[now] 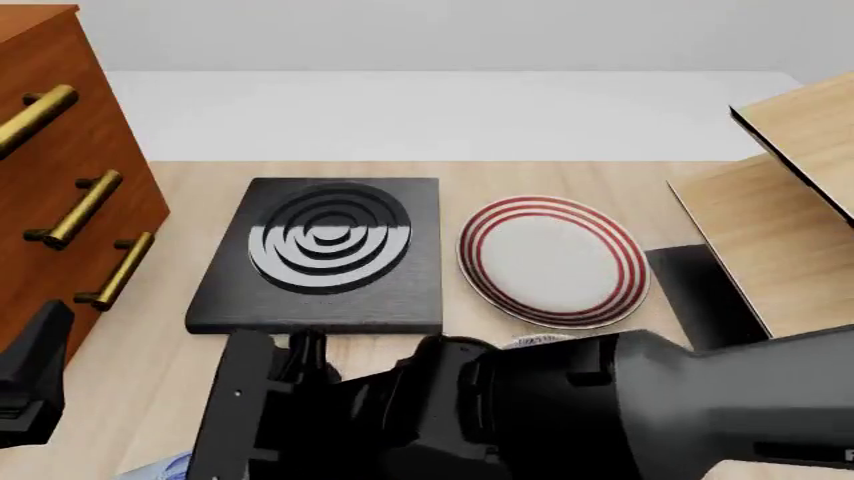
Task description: Pick up the cream cheese and put it in the bowl.
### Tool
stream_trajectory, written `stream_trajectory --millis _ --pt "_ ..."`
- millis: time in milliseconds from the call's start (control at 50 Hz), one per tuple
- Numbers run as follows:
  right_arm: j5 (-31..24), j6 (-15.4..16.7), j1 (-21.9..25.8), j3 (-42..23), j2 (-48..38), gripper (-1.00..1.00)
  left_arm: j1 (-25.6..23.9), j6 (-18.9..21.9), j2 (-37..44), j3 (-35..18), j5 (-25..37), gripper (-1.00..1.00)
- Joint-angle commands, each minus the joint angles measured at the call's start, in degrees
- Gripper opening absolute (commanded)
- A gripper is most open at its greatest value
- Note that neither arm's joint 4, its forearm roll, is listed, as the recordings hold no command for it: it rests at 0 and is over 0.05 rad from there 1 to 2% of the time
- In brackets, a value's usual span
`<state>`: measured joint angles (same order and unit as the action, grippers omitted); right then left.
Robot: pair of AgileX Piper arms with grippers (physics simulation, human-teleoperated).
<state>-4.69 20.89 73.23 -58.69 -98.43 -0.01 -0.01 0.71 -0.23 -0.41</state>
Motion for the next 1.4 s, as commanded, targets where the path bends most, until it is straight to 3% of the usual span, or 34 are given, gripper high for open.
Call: stream_trajectory --millis 20,820,1400 --pt "-0.93 0.22 0.95 -3.98 -4.90 1.00 0.00 -0.01 -0.01 0.00 0.00 1.00" --pt "-0.85 -4.32 -1.57 -10.64 -12.80 1.00 -0.01 0.00 0.01 0.00 0.00 1.00" --pt "0.64 -7.08 -0.07 -11.73 -17.37 1.00 -0.03 -0.16 -0.09 -0.01 0.02 1.00"
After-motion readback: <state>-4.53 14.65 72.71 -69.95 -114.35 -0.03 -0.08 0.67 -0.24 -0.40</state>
